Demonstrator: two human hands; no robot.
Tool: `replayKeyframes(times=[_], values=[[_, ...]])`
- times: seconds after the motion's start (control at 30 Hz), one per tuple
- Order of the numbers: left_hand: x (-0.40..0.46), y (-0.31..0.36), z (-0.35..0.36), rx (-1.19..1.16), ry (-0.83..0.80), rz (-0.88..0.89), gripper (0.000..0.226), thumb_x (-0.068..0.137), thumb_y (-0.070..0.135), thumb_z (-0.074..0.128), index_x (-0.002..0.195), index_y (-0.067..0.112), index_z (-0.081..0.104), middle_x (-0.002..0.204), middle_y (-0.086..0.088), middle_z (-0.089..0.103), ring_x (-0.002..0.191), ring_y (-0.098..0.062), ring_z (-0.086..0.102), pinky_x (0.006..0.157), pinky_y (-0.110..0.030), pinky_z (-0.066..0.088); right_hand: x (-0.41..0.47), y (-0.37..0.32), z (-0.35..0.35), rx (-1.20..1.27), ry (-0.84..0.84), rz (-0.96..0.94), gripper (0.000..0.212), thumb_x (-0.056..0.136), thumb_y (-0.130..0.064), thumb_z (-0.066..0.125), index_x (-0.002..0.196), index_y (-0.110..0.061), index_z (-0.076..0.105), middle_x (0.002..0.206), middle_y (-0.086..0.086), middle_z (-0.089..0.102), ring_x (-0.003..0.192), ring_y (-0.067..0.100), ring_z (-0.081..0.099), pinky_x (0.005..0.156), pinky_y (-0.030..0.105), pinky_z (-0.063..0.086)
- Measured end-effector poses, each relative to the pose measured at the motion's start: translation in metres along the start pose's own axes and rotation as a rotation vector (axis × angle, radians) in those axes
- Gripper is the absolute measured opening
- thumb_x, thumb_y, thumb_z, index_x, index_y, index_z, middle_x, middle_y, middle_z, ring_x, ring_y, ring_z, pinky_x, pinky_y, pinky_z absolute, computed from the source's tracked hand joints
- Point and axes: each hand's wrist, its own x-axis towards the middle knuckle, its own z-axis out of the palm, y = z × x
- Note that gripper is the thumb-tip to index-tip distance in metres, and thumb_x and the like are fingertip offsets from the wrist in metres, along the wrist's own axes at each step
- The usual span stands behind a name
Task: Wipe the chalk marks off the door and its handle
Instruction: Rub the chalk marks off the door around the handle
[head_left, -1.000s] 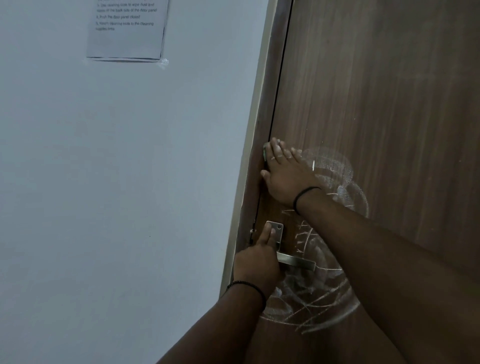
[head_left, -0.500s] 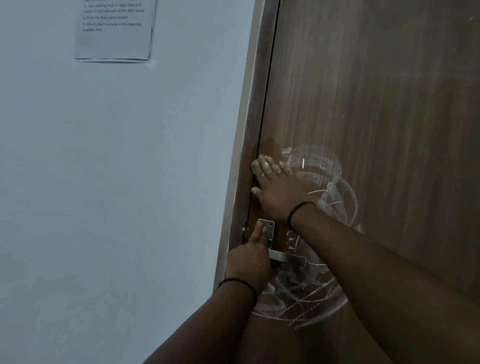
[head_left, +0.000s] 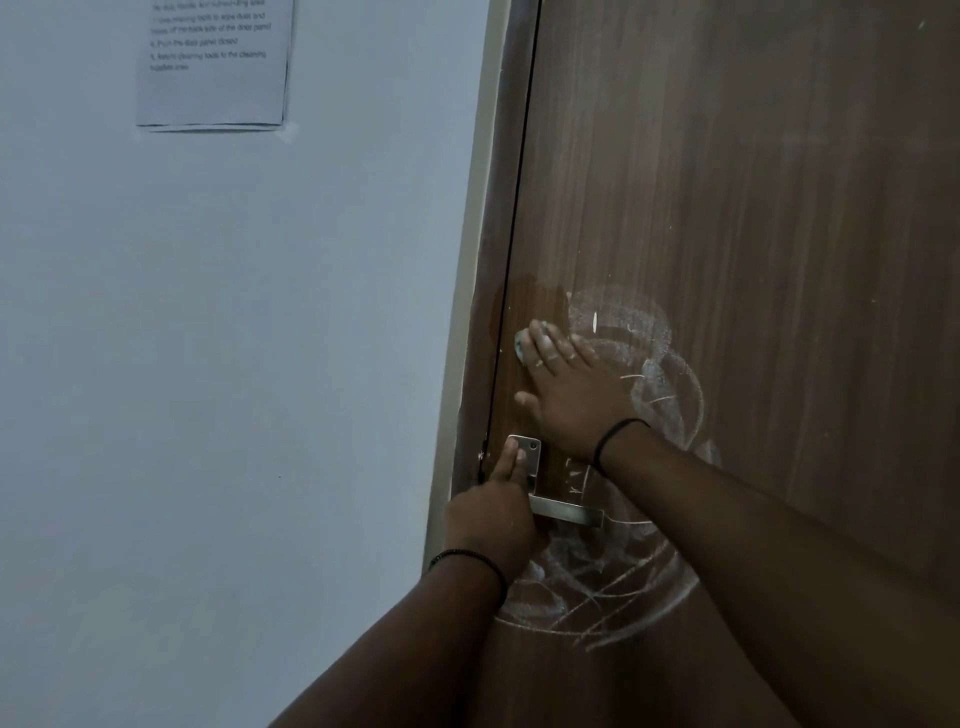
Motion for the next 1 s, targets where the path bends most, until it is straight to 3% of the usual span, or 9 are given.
replayKeyframes(times=[0.13,0.23,0.37,0.47,0.67,0.8,0.93,1.0], values=[[0.004,-0.004,0.003,-0.039,-0.021,0.013,0.089,0.088,0.052,0.053,0.156,0.027,0.003,0.162,0.018,-0.009,0.114,-0.020,0.060,0.094,-0.038,0.051,-0.008,0.028,-0.008,-0.003,0.074,0.110,0.065,0.104,-0.045,0.017,0.155,-0.013,-0.007,0.164,0.007,-0.009,0.151,0.020,-0.010,0.124,0.040,-0.003],[0.005,-0.007,0.002,-0.079,-0.026,0.038,0.085,0.086,0.057,0.047,0.156,0.026,0.010,0.163,0.017,-0.005,0.117,-0.020,0.059,0.095,-0.039,0.051,0.014,0.031,-0.022,0.054,0.088,0.177,0.068,0.104,-0.047,0.019,0.155,-0.012,-0.009,0.164,0.008,-0.012,0.151,0.020,-0.011,0.124,0.040,-0.004],[-0.003,-0.006,0.006,-0.054,0.173,0.061,0.071,0.092,0.054,0.035,0.155,0.028,0.014,0.165,0.008,0.008,0.122,-0.024,0.054,0.100,-0.040,0.046,0.011,0.009,-0.012,0.099,0.036,0.099,0.069,0.104,-0.049,0.019,0.154,-0.014,-0.012,0.163,0.007,-0.015,0.150,0.019,-0.015,0.123,0.040,-0.006],[-0.001,0.000,0.006,-0.013,0.250,0.062,0.066,0.098,0.050,0.026,0.156,0.027,0.005,0.166,0.005,0.002,0.134,-0.025,0.042,0.106,-0.043,0.036,-0.017,0.015,0.003,0.008,0.029,0.046,0.065,0.104,-0.048,0.015,0.155,-0.017,-0.011,0.164,0.004,-0.013,0.150,0.018,-0.015,0.123,0.040,-0.005],[0.014,0.003,-0.001,0.115,0.168,0.034,0.065,0.100,0.043,0.025,0.157,0.022,0.002,0.165,0.004,-0.003,0.122,-0.027,0.052,0.099,-0.045,0.043,0.010,0.039,-0.019,-0.018,0.118,0.178,0.067,0.103,-0.049,0.012,0.156,-0.011,-0.003,0.164,0.008,-0.005,0.151,0.020,-0.009,0.123,0.038,-0.007],[0.012,0.006,0.000,0.140,0.144,0.002,0.068,0.100,0.044,0.027,0.157,0.021,-0.001,0.165,0.004,-0.006,0.114,-0.027,0.059,0.096,-0.045,0.047,0.008,0.021,-0.010,0.020,0.064,0.091,0.069,0.102,-0.052,0.013,0.155,-0.012,-0.008,0.164,0.008,-0.011,0.151,0.020,-0.012,0.124,0.040,-0.005],[0.011,0.008,-0.002,0.083,0.126,0.001,0.066,0.101,0.042,0.026,0.157,0.022,-0.002,0.165,0.006,-0.006,0.108,-0.024,0.062,0.091,-0.042,0.051,-0.023,0.042,0.002,-0.063,0.069,0.101,0.069,0.099,-0.053,0.003,0.155,-0.013,-0.004,0.164,0.008,-0.005,0.151,0.020,-0.008,0.124,0.040,-0.002],[0.010,0.009,-0.002,-0.003,0.108,0.005,0.065,0.101,0.040,0.027,0.157,0.023,-0.001,0.165,0.008,-0.007,0.107,-0.021,0.062,0.089,-0.038,0.052,-0.020,0.057,-0.005,-0.071,0.089,0.148,0.069,0.101,-0.052,0.008,0.155,-0.011,-0.002,0.165,0.009,-0.002,0.152,0.021,-0.005,0.124,0.040,-0.001]])
